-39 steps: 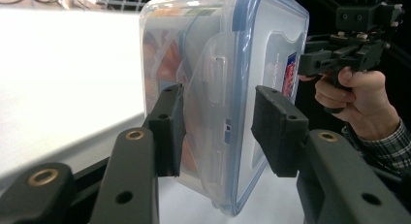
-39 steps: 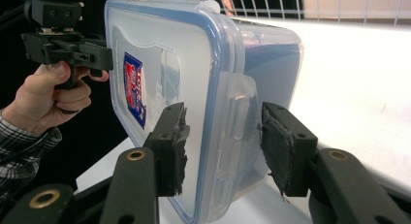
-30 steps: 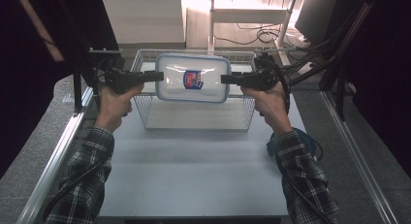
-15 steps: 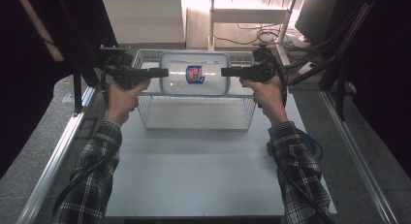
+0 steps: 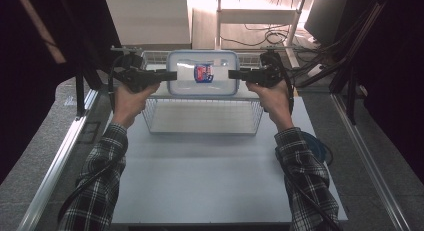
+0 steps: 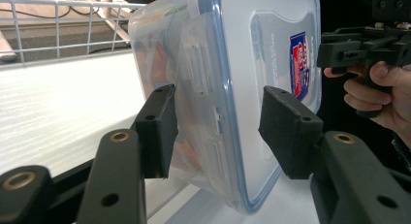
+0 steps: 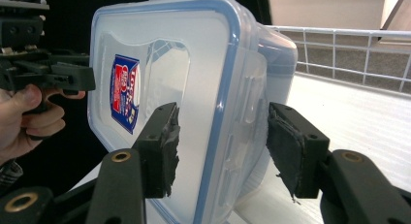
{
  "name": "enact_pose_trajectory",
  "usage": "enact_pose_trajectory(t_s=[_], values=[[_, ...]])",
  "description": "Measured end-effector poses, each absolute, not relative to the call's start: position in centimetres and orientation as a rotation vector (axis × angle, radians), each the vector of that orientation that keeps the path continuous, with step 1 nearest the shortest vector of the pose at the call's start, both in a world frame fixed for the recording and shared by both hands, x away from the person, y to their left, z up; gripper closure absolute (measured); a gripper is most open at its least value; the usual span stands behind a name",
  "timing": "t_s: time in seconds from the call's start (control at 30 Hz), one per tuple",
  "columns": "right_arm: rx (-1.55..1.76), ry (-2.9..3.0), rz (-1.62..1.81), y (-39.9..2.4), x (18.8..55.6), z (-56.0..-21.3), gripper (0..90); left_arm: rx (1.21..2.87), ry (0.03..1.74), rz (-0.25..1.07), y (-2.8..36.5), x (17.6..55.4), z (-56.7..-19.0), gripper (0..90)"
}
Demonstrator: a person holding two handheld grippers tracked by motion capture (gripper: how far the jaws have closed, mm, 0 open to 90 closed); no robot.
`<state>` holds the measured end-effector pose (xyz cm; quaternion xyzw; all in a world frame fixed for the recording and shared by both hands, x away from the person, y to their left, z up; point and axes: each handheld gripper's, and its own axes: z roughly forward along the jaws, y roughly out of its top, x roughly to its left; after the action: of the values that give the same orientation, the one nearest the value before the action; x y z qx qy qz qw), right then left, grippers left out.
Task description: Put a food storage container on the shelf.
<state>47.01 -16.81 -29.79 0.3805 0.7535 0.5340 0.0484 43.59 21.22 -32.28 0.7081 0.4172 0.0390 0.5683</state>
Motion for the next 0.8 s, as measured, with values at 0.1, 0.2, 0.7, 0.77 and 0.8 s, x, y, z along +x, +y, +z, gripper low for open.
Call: enact_pose_trajectory(t_s=[0.1, 0.2, 0.7, 0.77, 0.8], values=[[1.156, 2.296, 1.62, -16.8, 47.0, -29.8, 44.9, 1.689, 0.991, 0.112, 21.1, 43.6, -32.2, 46.4], [1.149, 2.299, 1.582, -16.5, 47.0, -29.9, 39.9, 1.728, 1.003, 0.133, 20.8, 43.8, -32.7, 48.4], [1.14, 2.245, 1.476, -15.7, 46.8, -30.2, 47.3, 1.656, 1.073, 0.224, 20.6, 43.9, -32.7, 46.3], [1.145, 2.23, 1.478, -15.8, 46.8, -30.1, 50.6, 1.665, 1.078, 0.257, 20.5, 43.9, -32.4, 47.4], [1.146, 2.225, 1.474, -15.7, 46.8, -30.1, 51.4, 1.668, 1.077, 0.274, 20.4, 43.8, -32.3, 48.0]])
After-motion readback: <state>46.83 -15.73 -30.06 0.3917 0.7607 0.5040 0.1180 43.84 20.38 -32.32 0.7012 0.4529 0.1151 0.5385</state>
